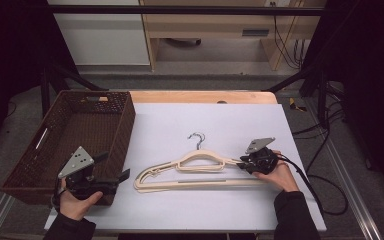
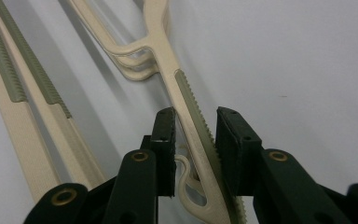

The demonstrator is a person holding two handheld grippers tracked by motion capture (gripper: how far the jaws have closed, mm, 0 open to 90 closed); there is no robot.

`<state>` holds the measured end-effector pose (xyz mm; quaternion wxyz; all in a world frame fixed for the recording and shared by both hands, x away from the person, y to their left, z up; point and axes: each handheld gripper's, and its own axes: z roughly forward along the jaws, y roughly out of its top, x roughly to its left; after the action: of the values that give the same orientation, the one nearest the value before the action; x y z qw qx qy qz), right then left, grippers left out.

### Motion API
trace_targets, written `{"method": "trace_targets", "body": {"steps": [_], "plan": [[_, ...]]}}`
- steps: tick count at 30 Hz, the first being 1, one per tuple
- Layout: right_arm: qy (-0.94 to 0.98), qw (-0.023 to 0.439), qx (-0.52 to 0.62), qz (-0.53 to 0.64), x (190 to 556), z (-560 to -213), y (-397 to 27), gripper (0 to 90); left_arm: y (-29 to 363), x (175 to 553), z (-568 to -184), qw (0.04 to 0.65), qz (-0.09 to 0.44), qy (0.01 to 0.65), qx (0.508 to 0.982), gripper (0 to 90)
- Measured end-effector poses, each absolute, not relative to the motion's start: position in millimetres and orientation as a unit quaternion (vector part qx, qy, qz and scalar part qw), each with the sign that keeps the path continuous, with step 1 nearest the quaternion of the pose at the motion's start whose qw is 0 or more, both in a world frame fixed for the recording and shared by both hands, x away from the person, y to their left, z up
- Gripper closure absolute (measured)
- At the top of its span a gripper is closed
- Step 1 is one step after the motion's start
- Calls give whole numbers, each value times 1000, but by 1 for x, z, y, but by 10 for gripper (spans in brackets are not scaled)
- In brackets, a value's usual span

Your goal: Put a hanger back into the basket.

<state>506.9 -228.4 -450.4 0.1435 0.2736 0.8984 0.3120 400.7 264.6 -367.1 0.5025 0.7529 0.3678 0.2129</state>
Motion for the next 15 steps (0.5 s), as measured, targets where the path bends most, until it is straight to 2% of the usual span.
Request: {"method": "trace_targets", "body": {"steps": [15], "plan": [[900,155,245,326,496,-435,-225,731,224,406,-371,486,188,340,783,63]]}}
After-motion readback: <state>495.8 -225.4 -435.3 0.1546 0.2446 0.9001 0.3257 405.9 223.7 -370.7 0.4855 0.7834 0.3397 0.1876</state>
